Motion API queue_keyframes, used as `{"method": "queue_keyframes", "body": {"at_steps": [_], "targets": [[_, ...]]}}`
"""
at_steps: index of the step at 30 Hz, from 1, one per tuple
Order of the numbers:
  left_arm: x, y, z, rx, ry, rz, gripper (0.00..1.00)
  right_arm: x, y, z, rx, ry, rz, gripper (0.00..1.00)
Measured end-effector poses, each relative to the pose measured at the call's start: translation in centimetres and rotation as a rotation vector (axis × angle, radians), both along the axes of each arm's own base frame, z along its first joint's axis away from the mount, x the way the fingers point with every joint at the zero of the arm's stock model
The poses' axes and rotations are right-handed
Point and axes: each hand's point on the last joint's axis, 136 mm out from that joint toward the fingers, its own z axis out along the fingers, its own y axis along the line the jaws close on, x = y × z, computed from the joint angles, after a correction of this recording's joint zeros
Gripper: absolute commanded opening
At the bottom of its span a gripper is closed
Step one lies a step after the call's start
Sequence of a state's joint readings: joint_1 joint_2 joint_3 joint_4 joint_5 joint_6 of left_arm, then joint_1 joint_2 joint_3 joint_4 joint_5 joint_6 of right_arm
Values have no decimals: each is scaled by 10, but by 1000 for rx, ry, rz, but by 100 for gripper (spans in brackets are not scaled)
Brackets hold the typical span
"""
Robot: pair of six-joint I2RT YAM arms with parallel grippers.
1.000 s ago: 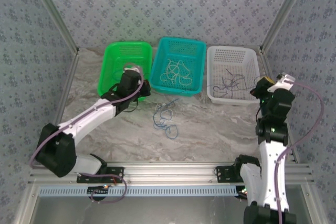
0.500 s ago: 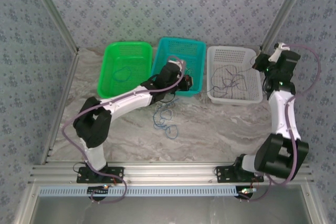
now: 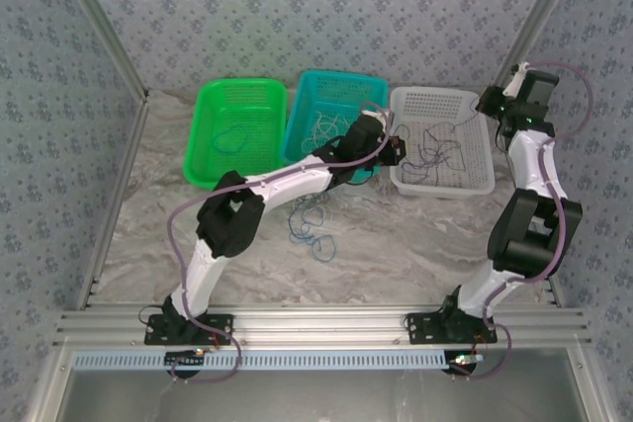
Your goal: Untangle the cables
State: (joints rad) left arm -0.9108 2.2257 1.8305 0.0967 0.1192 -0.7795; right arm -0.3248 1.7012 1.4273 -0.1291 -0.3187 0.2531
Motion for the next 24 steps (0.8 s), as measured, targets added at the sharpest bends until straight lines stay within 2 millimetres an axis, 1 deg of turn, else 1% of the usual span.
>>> {"method": "queue_keyframes", "body": {"at_steps": [2, 6, 10, 11, 13, 14, 16, 17, 19, 20, 21, 22, 23, 24], "targets": [[2, -10, -4, 0, 3, -6, 0, 6, -1, -9, 8, 25, 1, 0], [3, -27, -14, 14, 25, -17, 1, 16, 6, -29, 15, 83, 30, 0], [2, -41, -23, 56, 42, -35, 9, 32, 25, -43, 4, 141, 89, 0], [1, -43, -24, 67, 44, -40, 14, 35, 29, -46, 2, 152, 101, 0], [-4, -45, -26, 100, 43, -57, 29, 40, 38, -55, 0, 185, 123, 0], [-5, -44, -27, 116, 47, -59, 36, 41, 41, -58, 0, 197, 126, 5], [-10, -41, -34, 156, 56, -66, 61, 38, 41, -68, 3, 235, 119, 9], [-12, -40, -37, 173, 61, -66, 67, 36, 40, -71, 4, 251, 114, 12], [-14, -36, -42, 203, 65, -64, 76, 32, 35, -76, 3, 275, 98, 26], [-14, -34, -44, 214, 70, -62, 82, 31, 34, -76, 2, 280, 92, 27], [-15, -32, -47, 231, 67, -62, 94, 30, 32, -75, 5, 286, 85, 28], [-18, -30, -50, 244, 66, -61, 99, 30, 31, -74, 1, 292, 82, 33], [-19, -25, -52, 261, 64, -52, 99, 30, 30, -72, 1, 292, 78, 41], [-23, -20, -53, 285, 65, -46, 99, 30, 28, -69, 0, 288, 72, 51]]}}
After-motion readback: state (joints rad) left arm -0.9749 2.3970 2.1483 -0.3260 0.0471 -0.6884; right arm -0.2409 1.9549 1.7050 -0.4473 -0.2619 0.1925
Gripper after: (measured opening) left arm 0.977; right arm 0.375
